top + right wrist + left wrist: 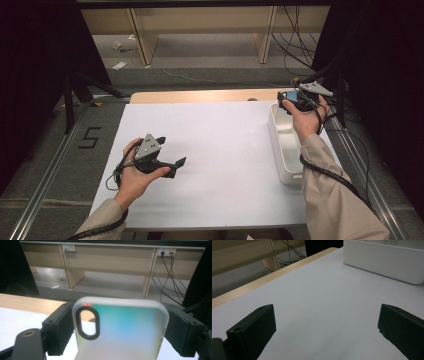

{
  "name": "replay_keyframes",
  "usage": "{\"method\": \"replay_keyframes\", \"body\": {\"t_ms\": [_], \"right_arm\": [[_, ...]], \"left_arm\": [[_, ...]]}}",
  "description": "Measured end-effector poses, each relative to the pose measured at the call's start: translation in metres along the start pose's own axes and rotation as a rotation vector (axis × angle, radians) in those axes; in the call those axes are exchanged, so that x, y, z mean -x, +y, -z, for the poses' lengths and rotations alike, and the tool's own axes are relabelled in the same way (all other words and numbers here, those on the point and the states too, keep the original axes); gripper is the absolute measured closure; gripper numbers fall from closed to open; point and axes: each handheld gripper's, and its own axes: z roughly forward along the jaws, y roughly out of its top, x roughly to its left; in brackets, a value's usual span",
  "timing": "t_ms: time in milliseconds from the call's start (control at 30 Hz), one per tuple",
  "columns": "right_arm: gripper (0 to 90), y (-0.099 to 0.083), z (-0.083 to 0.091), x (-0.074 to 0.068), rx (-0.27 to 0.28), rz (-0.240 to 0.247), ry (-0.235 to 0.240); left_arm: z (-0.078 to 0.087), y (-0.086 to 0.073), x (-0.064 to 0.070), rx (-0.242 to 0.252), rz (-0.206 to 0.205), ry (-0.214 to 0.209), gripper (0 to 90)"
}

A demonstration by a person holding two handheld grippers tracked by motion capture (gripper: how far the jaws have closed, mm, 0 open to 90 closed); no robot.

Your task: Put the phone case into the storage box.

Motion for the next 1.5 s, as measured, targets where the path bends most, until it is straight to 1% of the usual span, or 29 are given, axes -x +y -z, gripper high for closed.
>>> {"method": "replay_keyframes", "body": {"t_ms": [533, 1500], "right_arm": [[18.5, -0.003, -0.007, -0.001, -0.016, -0.008, -0.005], [18.4, -0.012, -0.018, -0.001, -0.047, -0.001, -0.015]], "left_arm": [[0.0, 0.0, 0.0, 0.002, 0.001, 0.0, 0.9], [0.0, 0.0, 0.0, 0.0, 0.004, -0.002, 0.9]]}}
